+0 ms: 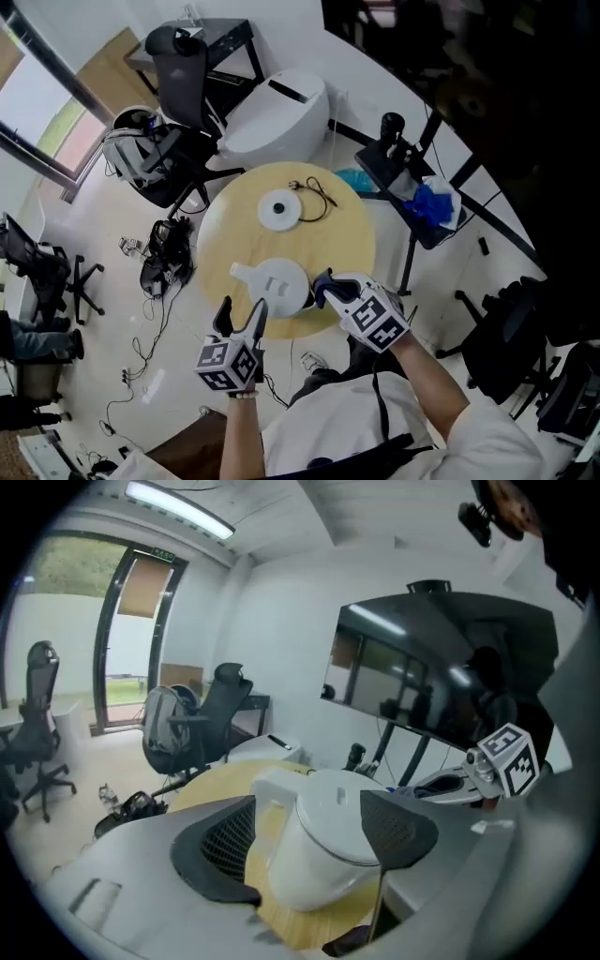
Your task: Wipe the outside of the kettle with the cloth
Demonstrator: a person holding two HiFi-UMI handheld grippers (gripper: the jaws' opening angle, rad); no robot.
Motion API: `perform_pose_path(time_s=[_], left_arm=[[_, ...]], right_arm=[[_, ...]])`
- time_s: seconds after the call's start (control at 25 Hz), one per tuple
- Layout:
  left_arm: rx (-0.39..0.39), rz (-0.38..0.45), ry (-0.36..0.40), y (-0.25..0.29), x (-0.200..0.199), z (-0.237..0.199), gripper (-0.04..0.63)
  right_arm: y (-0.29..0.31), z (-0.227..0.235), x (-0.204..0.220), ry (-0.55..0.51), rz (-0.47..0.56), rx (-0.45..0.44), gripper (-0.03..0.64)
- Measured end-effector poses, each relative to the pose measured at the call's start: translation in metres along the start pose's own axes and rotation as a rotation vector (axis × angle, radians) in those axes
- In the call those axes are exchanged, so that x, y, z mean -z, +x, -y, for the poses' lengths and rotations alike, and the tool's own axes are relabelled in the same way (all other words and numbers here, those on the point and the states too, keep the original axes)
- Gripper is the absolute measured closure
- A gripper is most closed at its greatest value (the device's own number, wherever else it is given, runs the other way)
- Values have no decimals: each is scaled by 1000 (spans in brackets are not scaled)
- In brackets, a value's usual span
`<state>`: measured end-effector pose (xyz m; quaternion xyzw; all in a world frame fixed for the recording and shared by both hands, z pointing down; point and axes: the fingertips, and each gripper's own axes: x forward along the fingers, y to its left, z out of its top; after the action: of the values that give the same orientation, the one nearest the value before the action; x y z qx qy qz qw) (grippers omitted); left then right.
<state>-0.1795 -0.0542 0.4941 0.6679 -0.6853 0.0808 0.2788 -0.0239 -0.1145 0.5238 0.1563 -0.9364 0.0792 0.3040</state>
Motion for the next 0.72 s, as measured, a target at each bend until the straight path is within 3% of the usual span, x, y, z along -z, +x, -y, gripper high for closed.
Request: perform_pose_path(time_s=[0.16, 0.32, 0.4, 0.56, 0.72], left_arm=[[-56, -58, -103, 15, 22, 5, 164], [-128, -39, -104, 24, 14, 2, 163], [-120, -46, -106, 28, 15, 5, 164], [-71, -17, -112, 30, 9, 13, 277], [-43, -32, -85, 33, 5, 10, 287]], right_arm=[[13, 1, -3, -59, -27, -70, 549], [19, -2, -7, -114, -38, -139, 549], [18, -3, -6, -122, -40, -164, 549], [18, -12, -6, -148, -37, -222, 549], [19, -21, -7, -178, -36, -243, 549]])
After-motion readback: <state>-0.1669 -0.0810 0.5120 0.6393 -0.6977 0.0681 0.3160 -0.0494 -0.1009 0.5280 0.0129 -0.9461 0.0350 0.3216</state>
